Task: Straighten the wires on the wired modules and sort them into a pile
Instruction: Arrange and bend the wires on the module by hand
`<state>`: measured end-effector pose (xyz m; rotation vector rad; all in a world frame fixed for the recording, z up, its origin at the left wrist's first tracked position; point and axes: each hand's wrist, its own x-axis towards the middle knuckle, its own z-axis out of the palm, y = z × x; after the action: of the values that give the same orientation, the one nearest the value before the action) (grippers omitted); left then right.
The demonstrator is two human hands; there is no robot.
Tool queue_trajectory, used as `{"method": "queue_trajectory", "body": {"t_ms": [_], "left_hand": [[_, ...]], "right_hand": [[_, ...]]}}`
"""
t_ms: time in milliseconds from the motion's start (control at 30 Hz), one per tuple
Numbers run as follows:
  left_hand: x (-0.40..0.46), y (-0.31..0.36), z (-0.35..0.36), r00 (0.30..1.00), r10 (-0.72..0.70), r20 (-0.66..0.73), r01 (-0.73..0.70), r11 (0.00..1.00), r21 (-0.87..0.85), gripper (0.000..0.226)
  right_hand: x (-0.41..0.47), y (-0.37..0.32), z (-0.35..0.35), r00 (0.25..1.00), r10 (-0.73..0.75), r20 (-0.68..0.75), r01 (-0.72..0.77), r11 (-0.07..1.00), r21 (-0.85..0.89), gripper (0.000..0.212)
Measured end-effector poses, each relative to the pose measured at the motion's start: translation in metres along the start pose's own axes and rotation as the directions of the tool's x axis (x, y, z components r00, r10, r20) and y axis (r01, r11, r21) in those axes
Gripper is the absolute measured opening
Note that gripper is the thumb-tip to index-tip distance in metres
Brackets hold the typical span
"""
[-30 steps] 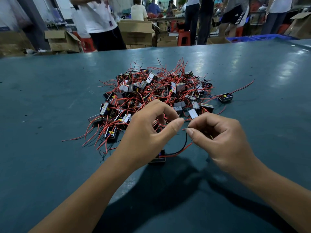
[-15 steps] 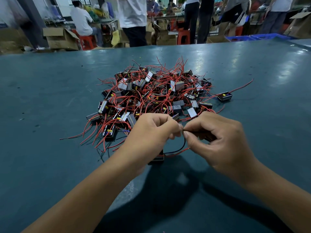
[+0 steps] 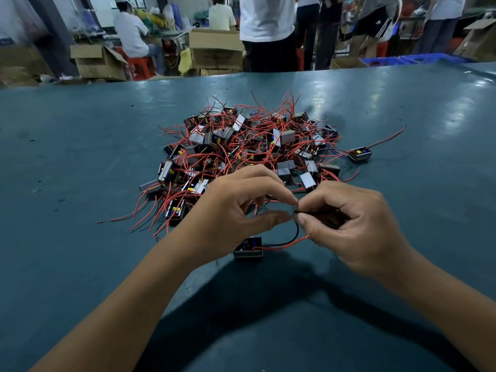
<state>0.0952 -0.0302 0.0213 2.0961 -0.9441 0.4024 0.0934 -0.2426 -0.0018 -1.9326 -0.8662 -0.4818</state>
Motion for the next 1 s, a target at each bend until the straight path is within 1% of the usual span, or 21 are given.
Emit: {"method": "queue_trajectory", "body": {"t_ms": [133,333,567,733,800,867,933,1000], "left_hand": [[0.0002,-0.0016,-0.0009,0.999,0.051,-0.009,-0.05,0.996,0.078,0.013],[0.0003,-0.0016,0.0018,0.995,0.089,-0.034,-0.084,0.989,0.122,0.008],[-0.0018,-0.005,0.0037,1.0,-0.004,0.021,0.002,0.998,0.064,0.009],[-0.0034,-0.0023,0.0031,0.998,-0.048,0.046,0.049,0.999,-0.004,0.009],[-0.0051,-0.0003,0.0028,0.992,-0.108,0.065,0.113,0.989,-0.093,0.007],[-0.0055,0.0009,0.0037,0.973,-0.209,0.093,0.225,0.952,-0.209,0.009],[-0.005,0.0022,0.0054,0.931,-0.34,0.135,0.366,0.868,-0.336,0.013],[-0.0048,0.0033,0.0068,0.875,-0.45,0.178,0.481,0.768,-0.423,0.015]], "right_hand": [[-0.0001,0.0001,-0.0005,1.0,0.002,0.016,-0.003,0.999,0.033,0.003],[-0.0005,-0.0021,-0.0004,1.0,0.003,0.028,-0.004,0.999,0.037,0.003],[-0.0008,-0.0031,-0.002,0.996,-0.086,0.028,0.089,0.992,-0.095,0.005],[-0.0008,-0.0033,-0.0016,0.995,-0.093,0.022,0.094,0.989,-0.113,0.005],[-0.0006,-0.0036,-0.002,0.994,-0.106,0.018,0.108,0.986,-0.129,0.005],[-0.0009,-0.0041,-0.0024,0.991,-0.131,0.017,0.132,0.977,-0.167,0.006],[-0.0017,-0.0044,-0.0023,0.987,-0.161,0.021,0.162,0.965,-0.205,0.006],[-0.0022,-0.0044,-0.0017,0.983,-0.182,0.027,0.183,0.955,-0.232,0.007]]}}
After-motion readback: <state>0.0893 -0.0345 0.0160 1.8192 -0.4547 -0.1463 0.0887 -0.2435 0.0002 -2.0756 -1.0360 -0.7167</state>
